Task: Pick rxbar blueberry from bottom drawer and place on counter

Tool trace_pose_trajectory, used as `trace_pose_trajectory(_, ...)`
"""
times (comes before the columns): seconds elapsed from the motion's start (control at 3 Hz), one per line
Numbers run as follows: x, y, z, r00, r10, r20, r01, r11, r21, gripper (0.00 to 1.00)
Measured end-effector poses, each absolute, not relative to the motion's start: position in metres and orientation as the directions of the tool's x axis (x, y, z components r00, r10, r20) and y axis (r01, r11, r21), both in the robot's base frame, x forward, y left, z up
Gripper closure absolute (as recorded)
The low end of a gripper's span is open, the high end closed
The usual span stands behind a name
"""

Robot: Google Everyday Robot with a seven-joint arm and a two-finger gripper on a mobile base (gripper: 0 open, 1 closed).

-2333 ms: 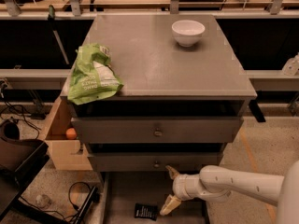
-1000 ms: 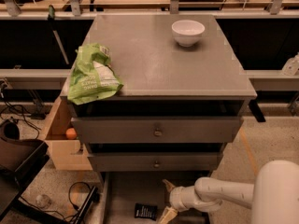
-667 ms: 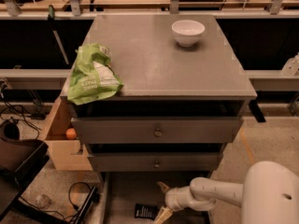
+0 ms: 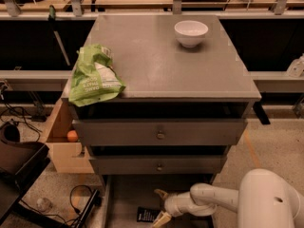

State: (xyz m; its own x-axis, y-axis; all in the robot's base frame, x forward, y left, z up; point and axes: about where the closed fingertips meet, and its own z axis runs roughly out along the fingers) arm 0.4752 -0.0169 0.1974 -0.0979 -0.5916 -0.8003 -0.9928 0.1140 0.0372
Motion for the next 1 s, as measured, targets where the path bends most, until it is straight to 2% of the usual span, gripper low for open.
trace_pose_trajectory(1.0,0.46,-0.007,0.164,-0.137,-0.536,-0.833,-0.99,0.108,0.093,0.24)
